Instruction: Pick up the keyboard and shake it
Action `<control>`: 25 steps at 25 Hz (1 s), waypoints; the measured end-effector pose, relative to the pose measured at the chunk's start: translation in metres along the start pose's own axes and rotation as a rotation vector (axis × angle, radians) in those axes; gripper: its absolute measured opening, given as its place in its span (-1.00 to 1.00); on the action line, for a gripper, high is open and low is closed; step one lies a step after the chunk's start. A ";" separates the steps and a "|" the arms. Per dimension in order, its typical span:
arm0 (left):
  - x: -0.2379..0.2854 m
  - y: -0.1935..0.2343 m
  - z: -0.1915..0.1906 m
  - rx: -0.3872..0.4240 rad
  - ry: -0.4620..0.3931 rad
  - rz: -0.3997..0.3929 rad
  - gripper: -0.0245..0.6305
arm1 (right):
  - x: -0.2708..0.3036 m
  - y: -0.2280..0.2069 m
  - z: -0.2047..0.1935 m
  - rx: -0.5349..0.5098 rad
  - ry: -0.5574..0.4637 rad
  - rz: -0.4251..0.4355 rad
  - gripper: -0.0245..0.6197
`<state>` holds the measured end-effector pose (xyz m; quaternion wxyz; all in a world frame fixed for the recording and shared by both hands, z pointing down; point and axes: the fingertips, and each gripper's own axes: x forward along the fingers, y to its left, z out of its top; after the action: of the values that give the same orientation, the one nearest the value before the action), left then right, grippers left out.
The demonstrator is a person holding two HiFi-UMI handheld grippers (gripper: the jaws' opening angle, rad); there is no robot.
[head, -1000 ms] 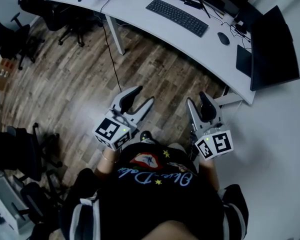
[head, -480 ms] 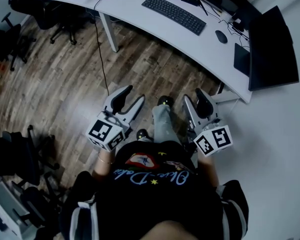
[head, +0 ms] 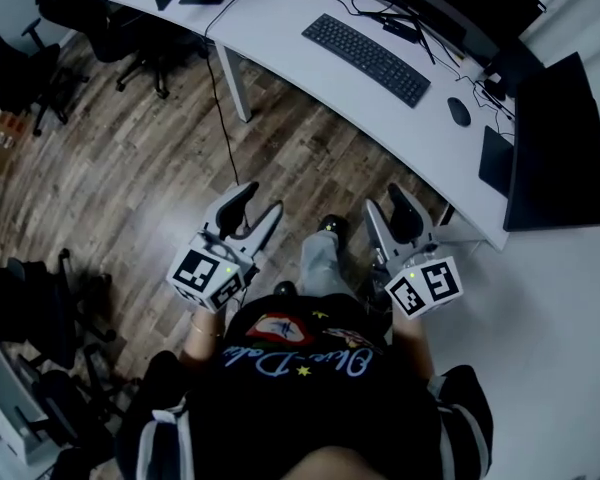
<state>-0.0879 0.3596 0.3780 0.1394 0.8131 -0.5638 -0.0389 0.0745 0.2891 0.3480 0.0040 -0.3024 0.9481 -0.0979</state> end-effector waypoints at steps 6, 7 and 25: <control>0.040 0.022 0.008 0.016 0.005 0.009 -0.36 | 0.030 -0.036 0.005 0.005 0.003 0.000 -0.38; 0.048 0.025 0.009 0.021 0.007 0.006 -0.36 | 0.035 -0.043 0.006 0.005 0.000 0.000 -0.38; 0.209 0.078 0.032 0.015 0.060 0.035 -0.36 | 0.094 -0.203 0.030 0.064 -0.003 -0.074 -0.36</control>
<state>-0.0900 0.1344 0.3875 0.1506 0.8050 -0.5737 -0.0078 0.1160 0.0672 0.3619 0.0114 -0.3370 0.9327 -0.1276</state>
